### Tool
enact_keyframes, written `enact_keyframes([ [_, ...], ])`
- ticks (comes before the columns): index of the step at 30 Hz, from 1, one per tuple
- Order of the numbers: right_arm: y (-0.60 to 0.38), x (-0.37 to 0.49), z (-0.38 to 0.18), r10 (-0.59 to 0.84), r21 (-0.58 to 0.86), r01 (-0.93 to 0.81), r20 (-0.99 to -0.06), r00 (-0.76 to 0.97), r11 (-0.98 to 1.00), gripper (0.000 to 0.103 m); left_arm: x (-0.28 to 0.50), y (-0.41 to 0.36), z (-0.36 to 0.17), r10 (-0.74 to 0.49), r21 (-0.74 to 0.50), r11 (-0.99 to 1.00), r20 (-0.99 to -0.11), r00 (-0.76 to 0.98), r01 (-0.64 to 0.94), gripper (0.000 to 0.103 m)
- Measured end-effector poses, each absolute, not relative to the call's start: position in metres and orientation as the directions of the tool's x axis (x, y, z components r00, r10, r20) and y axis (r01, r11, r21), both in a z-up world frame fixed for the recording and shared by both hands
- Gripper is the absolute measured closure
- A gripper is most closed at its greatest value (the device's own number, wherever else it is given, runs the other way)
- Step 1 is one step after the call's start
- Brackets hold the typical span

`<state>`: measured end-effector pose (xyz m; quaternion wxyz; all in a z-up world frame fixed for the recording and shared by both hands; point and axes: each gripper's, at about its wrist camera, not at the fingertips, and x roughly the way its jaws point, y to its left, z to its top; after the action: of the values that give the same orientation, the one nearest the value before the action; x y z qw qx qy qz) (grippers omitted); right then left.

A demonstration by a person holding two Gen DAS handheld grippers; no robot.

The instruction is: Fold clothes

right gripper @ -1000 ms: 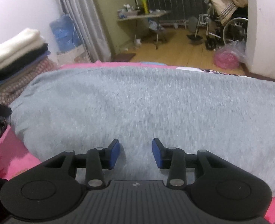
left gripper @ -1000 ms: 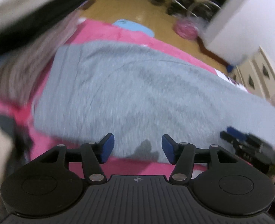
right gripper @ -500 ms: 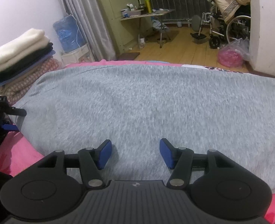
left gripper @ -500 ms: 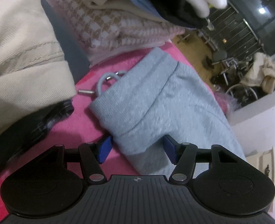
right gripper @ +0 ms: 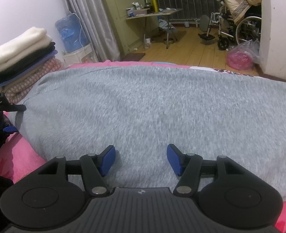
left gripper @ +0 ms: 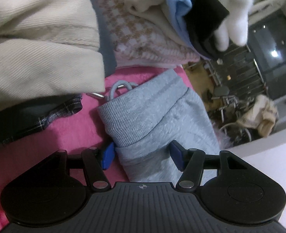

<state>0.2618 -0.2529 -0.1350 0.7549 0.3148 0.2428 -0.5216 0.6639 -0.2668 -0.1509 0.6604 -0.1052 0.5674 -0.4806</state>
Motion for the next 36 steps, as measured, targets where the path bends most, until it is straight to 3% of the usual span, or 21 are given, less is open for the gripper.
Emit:
enact_keyframes([
  [4, -0.252, 0.263, -0.135, -0.635, 0.217, 0.941, -0.695, 0.336, 0.26, 0.039, 0.662, -0.271, -0.154, -0.751, -0.676, 0.532, -0.655, -0.085, 0.51, 0.044],
  [12, -0.251, 0.261, -0.135, -0.636, 0.222, 0.939, -0.692, 0.341, 0.262, 0.039, 0.632, -0.276, -0.131, -0.71, -0.491, 0.541, -0.701, 0.059, 0.683, 0.067],
  [19, -0.251, 0.256, -0.136, -0.639, 0.248, 0.935, -0.682, 0.355, 0.255, 0.039, 0.582, -0.287, -0.081, -0.819, -0.308, 0.334, -0.562, 0.113, 0.891, 0.075],
  [23, -0.253, 0.248, -0.136, -0.637, 0.302, 0.924, -0.671, 0.38, 0.233, 0.039, 0.543, -0.293, -0.048, -0.89, -0.211, 0.079, -0.455, -0.026, 0.974, 0.075],
  [29, -0.256, 0.23, -0.138, -0.637, 0.431, 0.886, -0.637, 0.433, 0.171, 0.039, 0.48, -0.313, -0.026, -0.883, -0.085, -0.263, -0.38, -0.275, 0.961, 0.075],
  [33, -0.256, 0.219, -0.141, -0.639, 0.5, 0.855, -0.615, 0.462, 0.137, 0.039, 0.43, -0.331, -0.038, -0.808, -0.004, -0.457, -0.417, -0.417, 0.89, 0.075],
  [36, -0.256, 0.211, -0.142, -0.64, 0.543, 0.832, -0.6, 0.479, 0.114, 0.039, 0.398, -0.337, -0.065, -0.712, 0.048, -0.576, -0.521, -0.472, 0.816, 0.075],
])
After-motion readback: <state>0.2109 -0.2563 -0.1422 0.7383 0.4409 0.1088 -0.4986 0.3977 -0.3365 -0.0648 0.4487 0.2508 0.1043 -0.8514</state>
